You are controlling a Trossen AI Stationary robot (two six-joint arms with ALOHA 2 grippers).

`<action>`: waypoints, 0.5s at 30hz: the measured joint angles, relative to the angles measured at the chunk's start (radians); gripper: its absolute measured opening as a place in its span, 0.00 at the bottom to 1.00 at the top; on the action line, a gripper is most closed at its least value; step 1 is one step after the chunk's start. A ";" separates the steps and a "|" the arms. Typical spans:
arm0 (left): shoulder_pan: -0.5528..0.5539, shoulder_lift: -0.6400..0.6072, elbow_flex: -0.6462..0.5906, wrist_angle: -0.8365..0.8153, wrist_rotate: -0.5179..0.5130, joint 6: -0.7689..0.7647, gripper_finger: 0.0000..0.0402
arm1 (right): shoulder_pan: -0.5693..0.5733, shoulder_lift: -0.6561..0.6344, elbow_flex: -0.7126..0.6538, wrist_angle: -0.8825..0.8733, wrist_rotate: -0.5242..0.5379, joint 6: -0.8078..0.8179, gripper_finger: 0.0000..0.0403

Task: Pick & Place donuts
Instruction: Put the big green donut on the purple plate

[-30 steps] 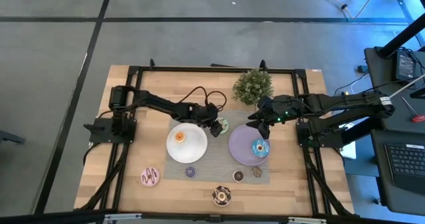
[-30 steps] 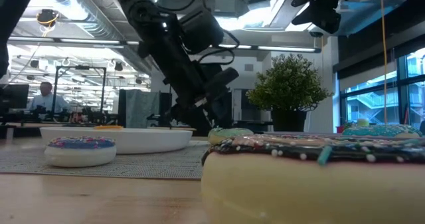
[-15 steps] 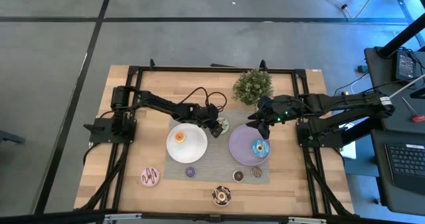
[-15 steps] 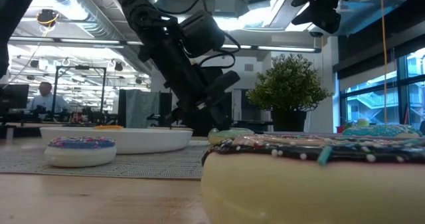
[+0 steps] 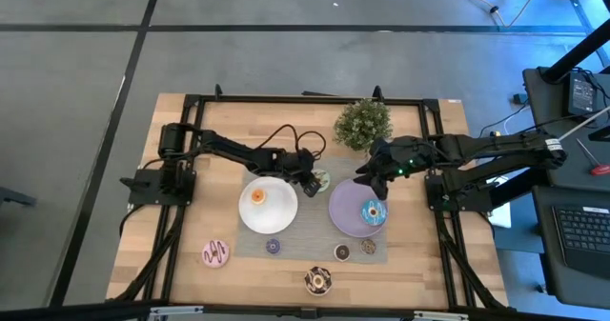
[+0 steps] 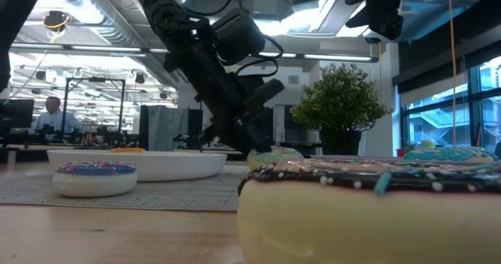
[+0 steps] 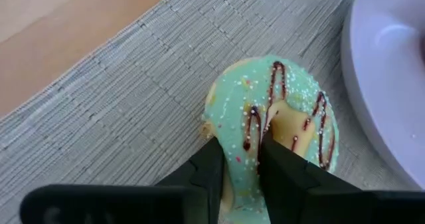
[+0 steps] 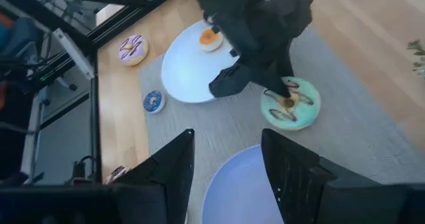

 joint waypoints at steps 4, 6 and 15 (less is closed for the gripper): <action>0.003 -0.043 0.000 0.005 0.000 0.034 0.18 | 0.000 0.000 0.000 0.000 -0.057 0.007 0.45; 0.004 -0.073 0.000 0.008 -0.003 0.057 0.18 | 0.000 0.002 0.000 -0.001 -0.044 0.016 0.48; -0.003 -0.251 0.000 0.070 -0.094 0.199 0.16 | 0.000 0.051 -0.003 0.004 0.248 0.137 0.73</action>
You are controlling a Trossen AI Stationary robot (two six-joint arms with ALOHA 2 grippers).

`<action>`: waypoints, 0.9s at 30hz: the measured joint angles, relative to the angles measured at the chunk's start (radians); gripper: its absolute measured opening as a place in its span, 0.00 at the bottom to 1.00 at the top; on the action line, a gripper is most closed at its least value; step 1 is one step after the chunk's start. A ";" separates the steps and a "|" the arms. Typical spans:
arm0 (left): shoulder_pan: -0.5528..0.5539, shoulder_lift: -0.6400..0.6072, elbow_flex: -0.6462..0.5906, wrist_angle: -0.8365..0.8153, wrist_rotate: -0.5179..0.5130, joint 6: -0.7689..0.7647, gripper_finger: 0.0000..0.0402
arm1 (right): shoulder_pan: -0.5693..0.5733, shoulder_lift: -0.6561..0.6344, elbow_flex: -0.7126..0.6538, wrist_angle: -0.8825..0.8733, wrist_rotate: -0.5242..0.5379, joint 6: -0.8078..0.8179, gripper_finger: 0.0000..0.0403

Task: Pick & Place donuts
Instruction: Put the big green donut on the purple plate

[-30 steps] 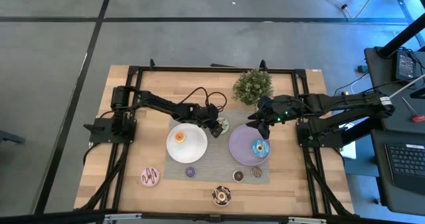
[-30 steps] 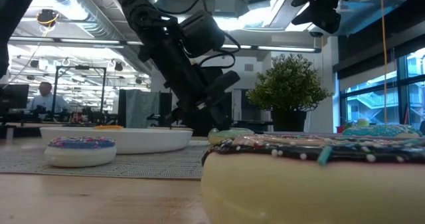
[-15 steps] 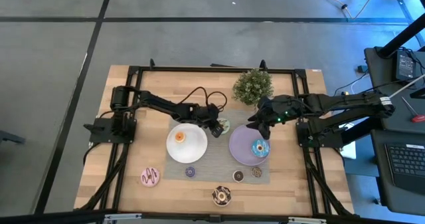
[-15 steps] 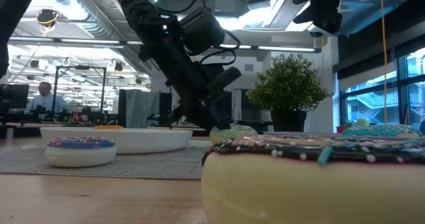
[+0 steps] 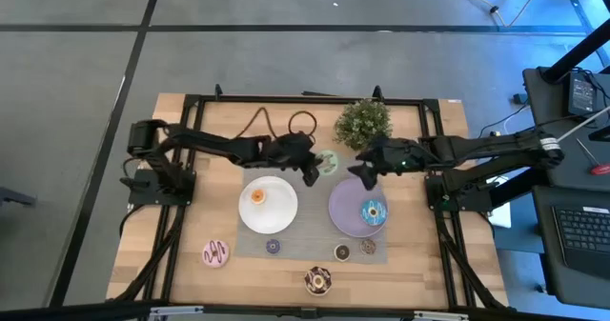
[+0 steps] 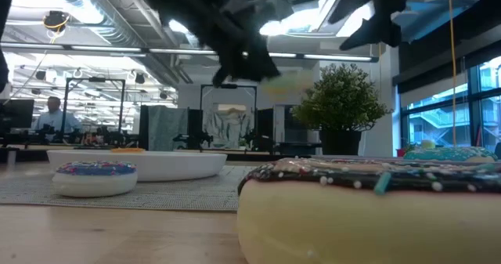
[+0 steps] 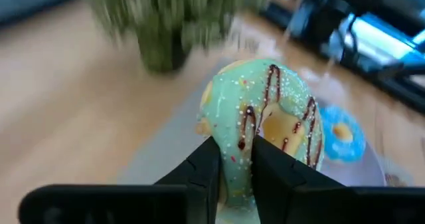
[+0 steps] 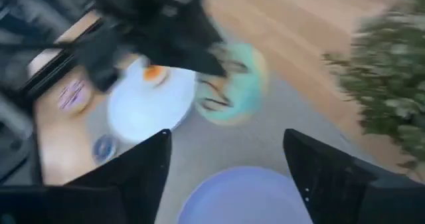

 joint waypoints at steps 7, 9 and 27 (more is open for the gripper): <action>-0.020 -0.088 0.001 0.120 -0.087 0.139 0.17 | 0.000 0.076 0.000 0.118 0.057 0.139 0.77; -0.020 -0.097 0.001 0.119 -0.090 0.127 0.16 | 0.000 0.089 0.000 0.168 0.054 0.141 0.77; -0.027 -0.098 0.001 0.117 -0.063 0.114 0.17 | 0.000 0.102 -0.001 0.267 0.041 0.153 0.67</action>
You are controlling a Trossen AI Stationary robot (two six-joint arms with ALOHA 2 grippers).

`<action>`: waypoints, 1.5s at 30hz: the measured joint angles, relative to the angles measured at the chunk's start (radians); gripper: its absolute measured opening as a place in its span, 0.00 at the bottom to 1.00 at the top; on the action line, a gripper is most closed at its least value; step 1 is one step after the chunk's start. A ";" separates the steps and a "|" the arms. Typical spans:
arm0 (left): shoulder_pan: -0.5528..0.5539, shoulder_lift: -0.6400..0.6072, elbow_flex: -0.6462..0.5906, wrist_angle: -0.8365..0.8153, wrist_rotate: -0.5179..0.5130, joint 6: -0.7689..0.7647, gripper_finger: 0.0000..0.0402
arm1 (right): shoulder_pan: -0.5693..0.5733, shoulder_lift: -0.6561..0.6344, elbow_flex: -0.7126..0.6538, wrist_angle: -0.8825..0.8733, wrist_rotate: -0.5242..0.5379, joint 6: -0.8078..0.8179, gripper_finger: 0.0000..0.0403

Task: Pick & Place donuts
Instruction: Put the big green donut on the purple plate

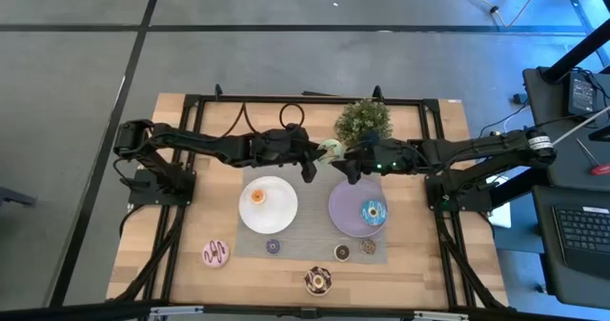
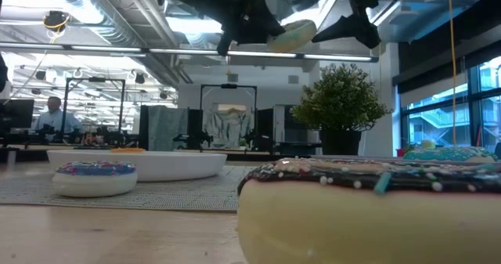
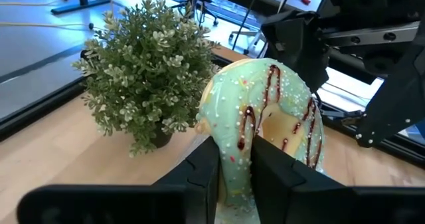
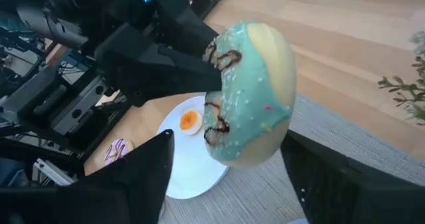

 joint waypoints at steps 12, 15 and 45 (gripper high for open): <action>0.000 0.000 0.000 0.002 -0.004 0.000 0.20 | 0.000 0.000 0.000 -0.002 -0.009 -0.029 0.39; 0.000 0.000 0.000 0.002 -0.004 0.010 0.21 | 0.000 0.000 0.000 -0.002 -0.009 -0.032 0.33; 0.000 -0.094 0.000 -0.153 0.012 0.087 0.44 | 0.000 0.000 -0.001 -0.033 0.020 -0.056 0.23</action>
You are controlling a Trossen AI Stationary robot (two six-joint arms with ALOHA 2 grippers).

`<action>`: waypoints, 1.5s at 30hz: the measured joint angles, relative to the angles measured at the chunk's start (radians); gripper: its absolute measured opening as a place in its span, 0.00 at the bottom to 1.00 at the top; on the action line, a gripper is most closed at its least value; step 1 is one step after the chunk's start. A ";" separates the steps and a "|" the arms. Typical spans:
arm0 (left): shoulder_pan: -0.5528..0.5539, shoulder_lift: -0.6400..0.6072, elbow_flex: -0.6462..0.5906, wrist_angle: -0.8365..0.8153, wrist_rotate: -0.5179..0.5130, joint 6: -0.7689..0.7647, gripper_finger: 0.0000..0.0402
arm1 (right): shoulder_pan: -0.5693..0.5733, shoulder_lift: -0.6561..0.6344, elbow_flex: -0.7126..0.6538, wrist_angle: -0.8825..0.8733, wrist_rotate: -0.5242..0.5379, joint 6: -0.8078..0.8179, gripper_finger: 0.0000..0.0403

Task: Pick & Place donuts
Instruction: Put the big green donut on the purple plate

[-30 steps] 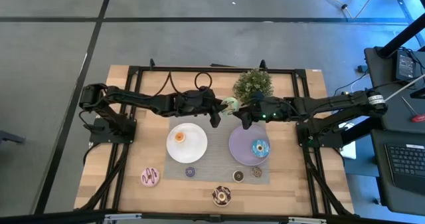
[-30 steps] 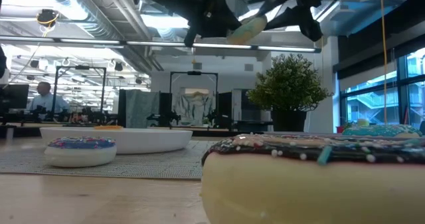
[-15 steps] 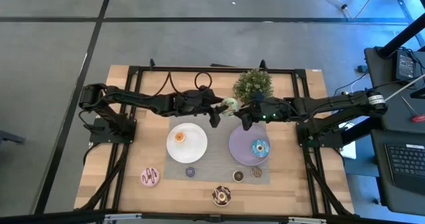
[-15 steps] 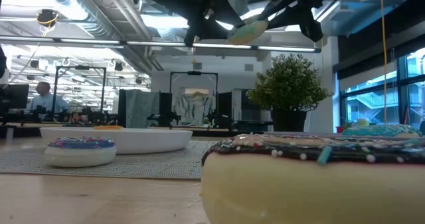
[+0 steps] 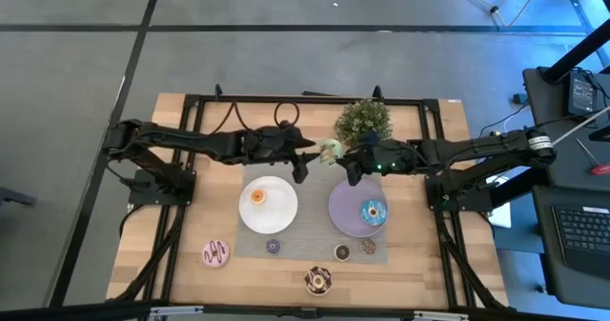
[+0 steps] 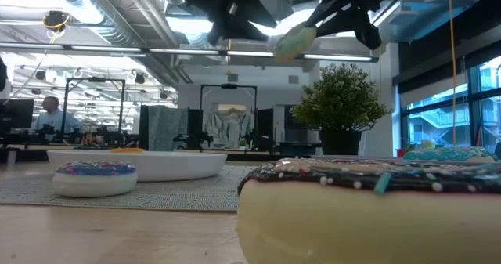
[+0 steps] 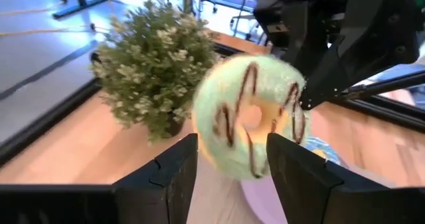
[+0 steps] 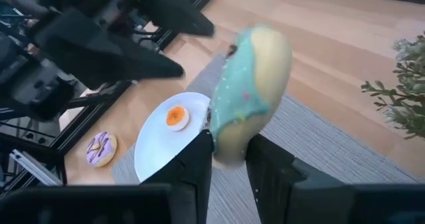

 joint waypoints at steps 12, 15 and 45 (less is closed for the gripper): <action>0.002 -0.106 0.000 -0.208 -0.132 0.019 0.44 | 0.004 0.000 0.000 -0.181 -0.292 0.057 0.23; 0.003 -0.116 0.000 -0.214 -0.151 0.019 0.44 | 0.019 0.000 0.000 -0.282 -0.401 0.044 0.23; 0.002 -0.115 0.000 -0.213 -0.120 -0.012 0.44 | 0.031 -0.011 -0.261 -0.179 -0.352 -0.025 0.23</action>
